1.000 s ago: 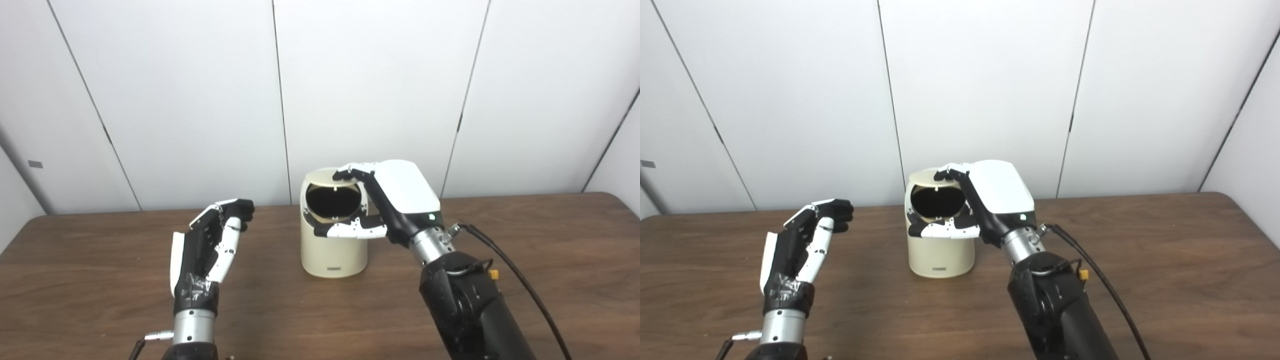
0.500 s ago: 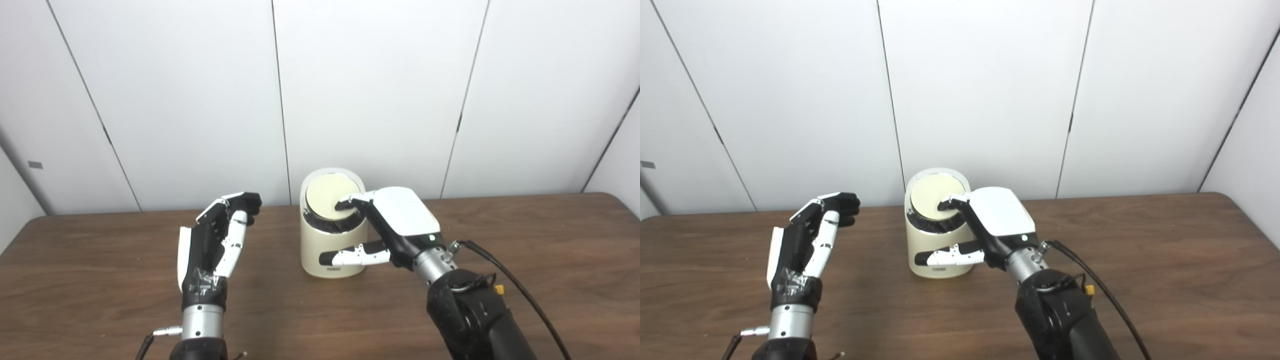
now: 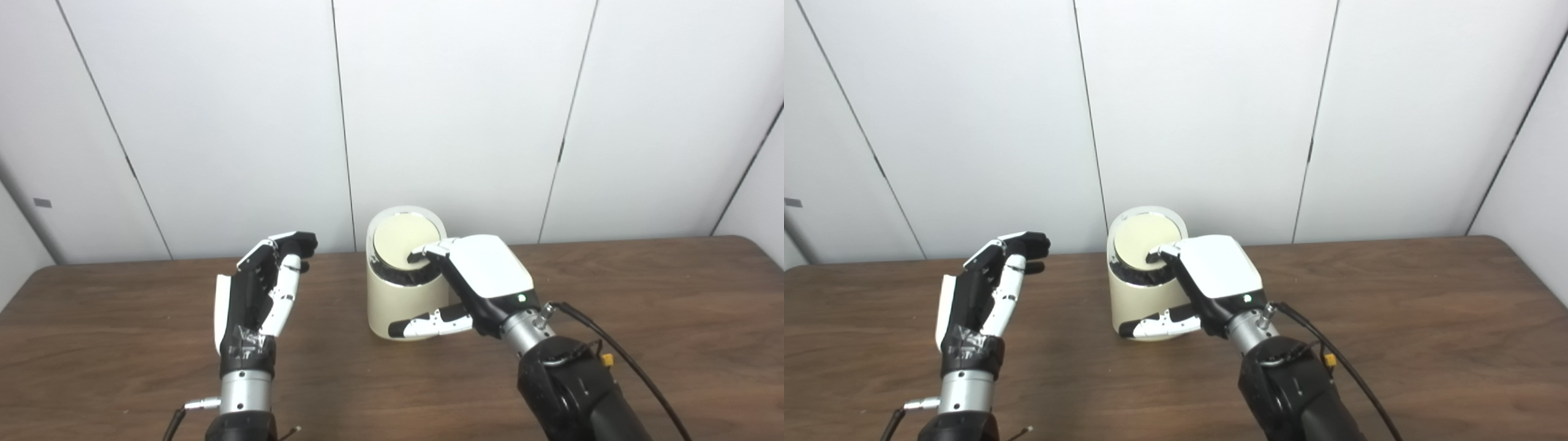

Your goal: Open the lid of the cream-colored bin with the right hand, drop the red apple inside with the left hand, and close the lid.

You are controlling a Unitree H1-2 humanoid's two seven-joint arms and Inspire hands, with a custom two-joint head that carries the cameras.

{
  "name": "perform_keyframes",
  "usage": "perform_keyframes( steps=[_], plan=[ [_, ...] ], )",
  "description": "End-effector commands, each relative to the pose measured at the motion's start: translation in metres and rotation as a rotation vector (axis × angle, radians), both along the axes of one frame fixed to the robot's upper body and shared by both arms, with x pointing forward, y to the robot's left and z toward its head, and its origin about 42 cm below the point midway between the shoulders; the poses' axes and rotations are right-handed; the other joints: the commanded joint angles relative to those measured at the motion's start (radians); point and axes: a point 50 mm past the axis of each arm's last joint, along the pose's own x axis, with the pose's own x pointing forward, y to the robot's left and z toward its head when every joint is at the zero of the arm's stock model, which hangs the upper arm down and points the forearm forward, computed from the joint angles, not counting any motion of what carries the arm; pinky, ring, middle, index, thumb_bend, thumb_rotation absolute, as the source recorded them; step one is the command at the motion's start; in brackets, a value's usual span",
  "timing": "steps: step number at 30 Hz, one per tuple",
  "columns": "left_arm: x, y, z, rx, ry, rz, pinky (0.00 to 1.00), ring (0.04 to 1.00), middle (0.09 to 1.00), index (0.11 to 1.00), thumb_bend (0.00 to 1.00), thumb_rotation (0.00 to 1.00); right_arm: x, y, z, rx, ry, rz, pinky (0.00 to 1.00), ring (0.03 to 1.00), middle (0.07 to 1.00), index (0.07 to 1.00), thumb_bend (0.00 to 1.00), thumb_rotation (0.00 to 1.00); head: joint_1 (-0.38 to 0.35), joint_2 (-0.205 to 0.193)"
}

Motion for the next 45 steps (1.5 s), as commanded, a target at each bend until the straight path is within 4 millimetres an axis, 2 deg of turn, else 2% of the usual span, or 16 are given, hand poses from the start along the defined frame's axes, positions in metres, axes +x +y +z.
perform_keyframes(
  steps=[1, 6, 10, 15, 19, 25, 29, 34, 39, 45],
  plan=[
    [0.003, -0.002, 0.023, -0.002, -0.089, 0.004, 0.67, 0.705, 0.674, 0.629, 0.22, 0.6, -0.002, 0.009, -0.017, -0.098, 0.108, 0.026, 0.76, 0.799, 0.779, 0.758, 0.88, 0.85, -0.003, 0.0],
    [0.005, 0.0, 0.023, -0.003, -0.099, 0.011, 0.66, 0.689, 0.661, 0.621, 0.23, 0.58, -0.006, 0.03, -0.032, -0.27, 0.148, 0.033, 0.76, 0.812, 0.791, 0.754, 0.87, 0.82, -0.006, -0.006],
    [0.005, 0.0, 0.023, -0.005, -0.092, 0.025, 0.66, 0.687, 0.655, 0.613, 0.24, 0.58, -0.001, 0.04, -0.053, -0.407, 0.228, 0.006, 0.76, 0.801, 0.792, 0.767, 0.87, 0.92, -0.004, -0.004],
    [0.005, 0.001, 0.024, -0.015, -0.094, 0.02, 0.67, 0.69, 0.659, 0.615, 0.22, 0.59, -0.003, 0.046, -0.067, -0.463, 0.298, -0.023, 0.77, 0.798, 0.792, 0.77, 0.86, 0.95, -0.004, -0.004],
    [0.005, 0.002, 0.024, -0.017, -0.094, 0.02, 0.67, 0.69, 0.656, 0.612, 0.23, 0.58, -0.004, 0.046, -0.066, -0.445, 0.298, -0.031, 0.76, 0.796, 0.787, 0.763, 0.86, 0.96, -0.003, -0.007],
    [0.006, 0.004, 0.022, -0.013, -0.091, 0.027, 0.68, 0.686, 0.649, 0.606, 0.23, 0.57, -0.007, 0.044, -0.032, -0.275, 0.203, -0.013, 0.73, 0.783, 0.778, 0.753, 0.88, 0.89, -0.002, -0.014],
    [0.007, 0.005, 0.02, -0.005, -0.086, 0.03, 0.68, 0.685, 0.647, 0.606, 0.23, 0.57, -0.017, 0.043, 0.008, -0.119, 0.025, 0.007, 0.67, 0.745, 0.741, 0.714, 0.87, 0.83, -0.002, -0.02],
    [0.009, 0.006, 0.018, -0.006, -0.084, 0.028, 0.69, 0.692, 0.654, 0.615, 0.23, 0.58, -0.029, 0.036, 0.048, 0.022, -0.158, 0.013, 0.63, 0.709, 0.71, 0.704, 0.79, 0.74, -0.007, -0.028],
    [0.01, 0.006, 0.016, 0.001, -0.083, 0.028, 0.7, 0.69, 0.653, 0.616, 0.22, 0.57, -0.036, 0.029, 0.067, 0.093, -0.227, 0.016, 0.64, 0.712, 0.72, 0.703, 0.77, 0.7, -0.009, -0.031],
    [0.01, 0.006, 0.016, 0.0, -0.086, 0.025, 0.69, 0.686, 0.651, 0.616, 0.21, 0.56, -0.039, 0.023, 0.069, 0.112, -0.243, 0.015, 0.65, 0.719, 0.722, 0.701, 0.77, 0.69, -0.008, -0.034]
  ],
)
